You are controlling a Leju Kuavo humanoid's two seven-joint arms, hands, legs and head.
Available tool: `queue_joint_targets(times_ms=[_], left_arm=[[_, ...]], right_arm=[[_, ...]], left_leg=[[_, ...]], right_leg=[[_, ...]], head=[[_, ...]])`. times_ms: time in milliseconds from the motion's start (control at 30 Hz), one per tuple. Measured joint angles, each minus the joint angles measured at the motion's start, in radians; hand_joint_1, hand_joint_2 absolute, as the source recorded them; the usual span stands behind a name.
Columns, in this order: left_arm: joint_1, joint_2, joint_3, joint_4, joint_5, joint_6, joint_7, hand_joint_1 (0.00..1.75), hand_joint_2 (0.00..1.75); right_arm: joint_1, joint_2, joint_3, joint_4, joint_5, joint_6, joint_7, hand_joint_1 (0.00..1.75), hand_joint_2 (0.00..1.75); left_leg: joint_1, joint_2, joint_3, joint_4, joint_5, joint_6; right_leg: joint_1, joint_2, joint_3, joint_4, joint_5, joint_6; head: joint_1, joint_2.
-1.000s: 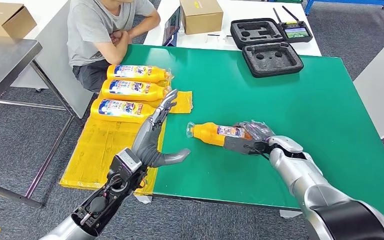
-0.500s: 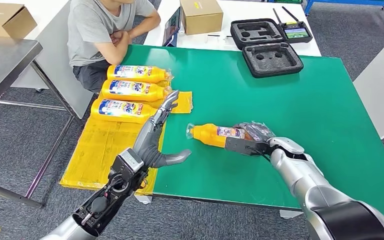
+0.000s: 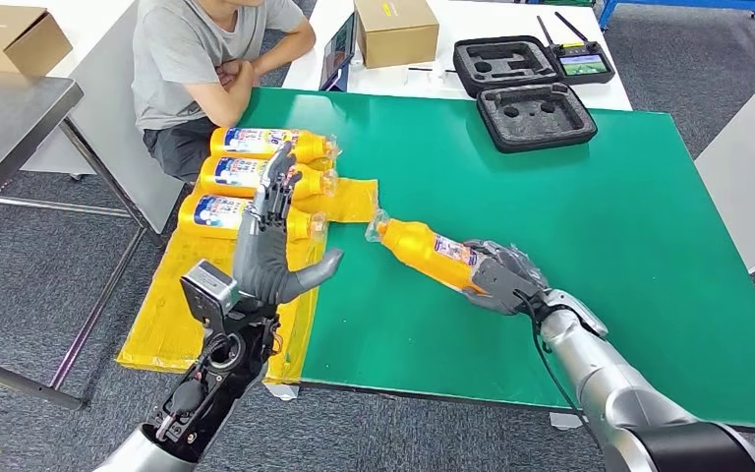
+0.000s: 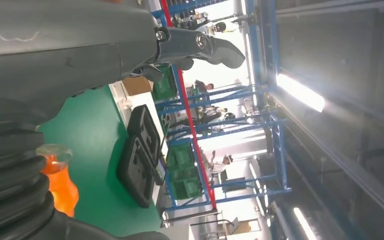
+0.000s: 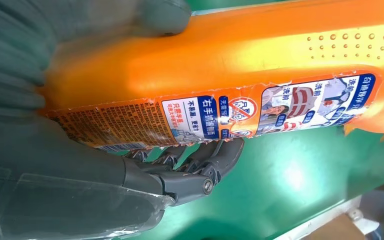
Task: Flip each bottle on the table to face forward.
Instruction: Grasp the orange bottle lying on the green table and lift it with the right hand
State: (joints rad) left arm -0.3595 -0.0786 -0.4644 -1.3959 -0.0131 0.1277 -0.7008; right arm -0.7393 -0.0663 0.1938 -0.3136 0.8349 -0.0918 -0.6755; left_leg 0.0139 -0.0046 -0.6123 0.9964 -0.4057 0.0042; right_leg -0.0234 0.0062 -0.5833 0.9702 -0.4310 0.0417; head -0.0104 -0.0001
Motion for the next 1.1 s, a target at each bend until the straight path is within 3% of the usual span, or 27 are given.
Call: queue_joint_targets(times_ms=[333, 567, 833, 1100], left_arm=[[0.011, -0.032, 0.052, -0.005, 0.033, 0.001, 0.000, 0.00, 1.75], [0.016, -0.071, 0.086, 0.097, 0.117, -0.100, 0.001, 0.00, 1.75], [0.011, -0.083, 0.074, 0.197, 0.125, -0.111, 0.001, 0.00, 1.75], [-0.004, -0.136, 0.073, 0.405, 0.132, -0.232, 0.001, 0.00, 1.75]], right_arm=[[0.039, 0.001, -0.031, -0.027, -0.130, -0.027, -0.020, 1.75, 1.75], [0.130, -0.006, 0.038, -0.193, -0.531, -0.075, -0.021, 1.75, 1.75], [0.182, -0.022, 0.102, -0.305, -0.615, -0.101, -0.021, 1.75, 1.75], [0.256, -0.033, 0.170, -0.449, -0.730, -0.135, -0.021, 1.75, 1.75]], left_leg=[[0.000, 0.000, -0.001, 0.000, 0.000, 0.000], [0.000, 0.000, -0.002, 0.000, 0.000, 0.000], [0.000, 0.000, -0.002, 0.000, 0.000, 0.000], [0.000, 0.000, -0.004, 0.000, 0.000, 0.000]], right_leg=[[0.000, 0.000, 0.000, 0.000, 0.000, 0.000], [0.000, 0.000, -0.002, 0.000, 0.000, 0.000], [0.000, 0.000, -0.003, 0.000, 0.000, 0.000], [0.000, 0.000, -0.003, 0.000, 0.000, 0.000]], head=[[0.000, 0.000], [0.000, 0.000], [0.000, 0.000], [0.000, 0.000]])
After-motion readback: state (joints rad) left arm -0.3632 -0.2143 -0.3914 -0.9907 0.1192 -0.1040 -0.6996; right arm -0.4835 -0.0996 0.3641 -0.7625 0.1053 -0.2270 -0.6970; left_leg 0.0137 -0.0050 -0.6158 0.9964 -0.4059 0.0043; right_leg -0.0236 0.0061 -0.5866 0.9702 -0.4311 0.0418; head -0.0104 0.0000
